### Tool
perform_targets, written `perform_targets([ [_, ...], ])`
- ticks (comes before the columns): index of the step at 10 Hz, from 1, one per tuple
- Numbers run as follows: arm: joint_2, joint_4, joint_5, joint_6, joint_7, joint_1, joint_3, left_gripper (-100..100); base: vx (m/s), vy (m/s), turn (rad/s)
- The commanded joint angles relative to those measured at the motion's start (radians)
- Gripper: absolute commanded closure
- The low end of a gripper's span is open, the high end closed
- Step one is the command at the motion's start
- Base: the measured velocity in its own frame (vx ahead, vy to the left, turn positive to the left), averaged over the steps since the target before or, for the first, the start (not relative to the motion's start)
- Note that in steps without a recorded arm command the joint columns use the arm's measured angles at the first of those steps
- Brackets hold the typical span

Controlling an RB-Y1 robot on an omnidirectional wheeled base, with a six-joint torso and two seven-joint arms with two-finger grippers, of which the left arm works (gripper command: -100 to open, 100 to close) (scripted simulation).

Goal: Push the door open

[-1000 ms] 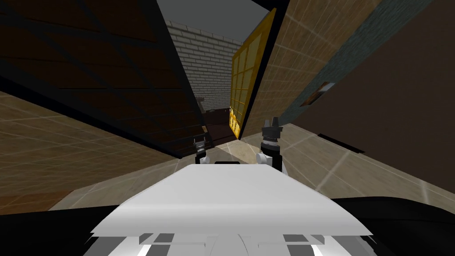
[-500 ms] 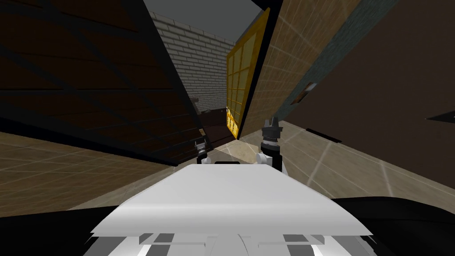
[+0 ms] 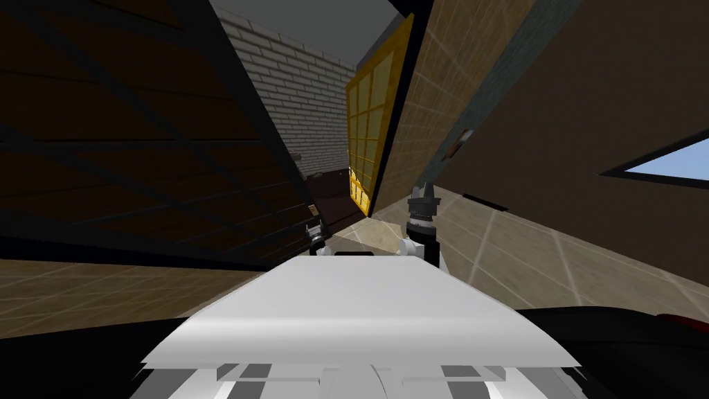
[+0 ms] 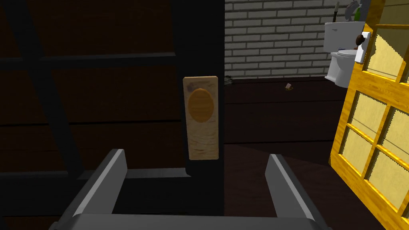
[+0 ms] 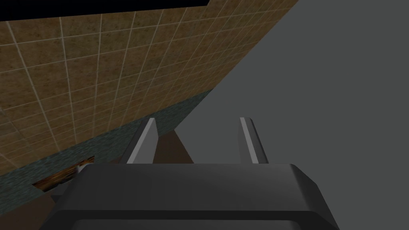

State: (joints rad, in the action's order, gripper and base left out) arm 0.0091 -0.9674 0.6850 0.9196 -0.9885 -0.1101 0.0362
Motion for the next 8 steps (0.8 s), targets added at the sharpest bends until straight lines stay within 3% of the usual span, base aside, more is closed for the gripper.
perform_targets([
  [1, -0.012, 0.031, 0.021, 0.005, -0.023, 0.007, 0.000, -100, 0.085, 0.121, -0.136],
  [4, -0.029, 0.075, 0.045, 0.014, -0.050, 0.020, 0.001, -100, 0.055, 0.107, -0.100],
  [5, -0.025, 0.061, 0.040, 0.010, -0.042, 0.014, 0.001, -100, 0.011, 0.039, -0.021],
  [6, 0.007, 0.068, 0.043, 0.013, -0.050, 0.014, -0.001, -100, 0.111, 0.086, -0.028],
  [8, 0.021, 0.073, 0.045, 0.015, -0.055, 0.014, -0.003, -100, 0.177, 0.099, -0.027],
])
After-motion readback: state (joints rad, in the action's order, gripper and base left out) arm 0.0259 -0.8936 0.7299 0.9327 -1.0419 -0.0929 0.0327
